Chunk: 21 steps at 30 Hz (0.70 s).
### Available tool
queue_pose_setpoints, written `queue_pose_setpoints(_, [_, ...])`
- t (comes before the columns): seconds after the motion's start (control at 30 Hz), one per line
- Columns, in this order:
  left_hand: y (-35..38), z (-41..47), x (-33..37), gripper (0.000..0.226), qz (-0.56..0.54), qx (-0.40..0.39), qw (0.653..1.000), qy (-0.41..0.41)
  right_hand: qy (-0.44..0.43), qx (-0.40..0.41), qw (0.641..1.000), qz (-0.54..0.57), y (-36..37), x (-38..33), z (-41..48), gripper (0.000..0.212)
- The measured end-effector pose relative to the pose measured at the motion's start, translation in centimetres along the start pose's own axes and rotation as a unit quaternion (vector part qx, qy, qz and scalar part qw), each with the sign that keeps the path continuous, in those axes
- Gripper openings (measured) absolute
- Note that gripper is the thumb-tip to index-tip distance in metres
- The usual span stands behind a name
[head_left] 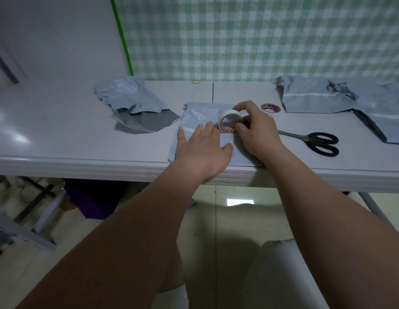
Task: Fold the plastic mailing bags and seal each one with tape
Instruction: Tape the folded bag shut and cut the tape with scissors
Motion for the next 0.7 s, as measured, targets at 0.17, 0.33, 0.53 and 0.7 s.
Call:
queue_pose_setpoints(0.17, [0.1, -0.2, 0.0, 0.062, -0.002, -0.014, 1.0, -0.007, 0.019, 0.042, 0.999, -0.005, -0.5, 0.4, -0.1, 0.027])
queue_pose_setpoints(0.33, [0.0, -0.3, -0.1, 0.062, -0.005, -0.021, 1.0, -0.008, 0.061, 0.102, 0.993, -0.004, -1.5, 1.3, -0.7, 0.03])
queue_pose_setpoints(0.53, [0.0, -0.2, -0.2, 0.061, -0.013, -0.021, 1.0, -0.012, 0.094, 0.153, 0.983, -0.046, -3.4, 0.5, -2.6, 0.038])
queue_pose_setpoints(0.7, [0.0, -0.1, -0.3, 0.06, -0.009, -0.018, 1.0, -0.013, 0.106, 0.163, 0.979, -0.065, -3.9, 0.4, -2.9, 0.04])
Point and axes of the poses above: each hand's wrist, its own z-axis towards the middle knuckle, its own y-axis out of the palm, x = y × z, the point moved 10 cm from there along z, towards the middle knuckle, and after that the axes turned 14 degrees about -x, right-handed, at the moved point
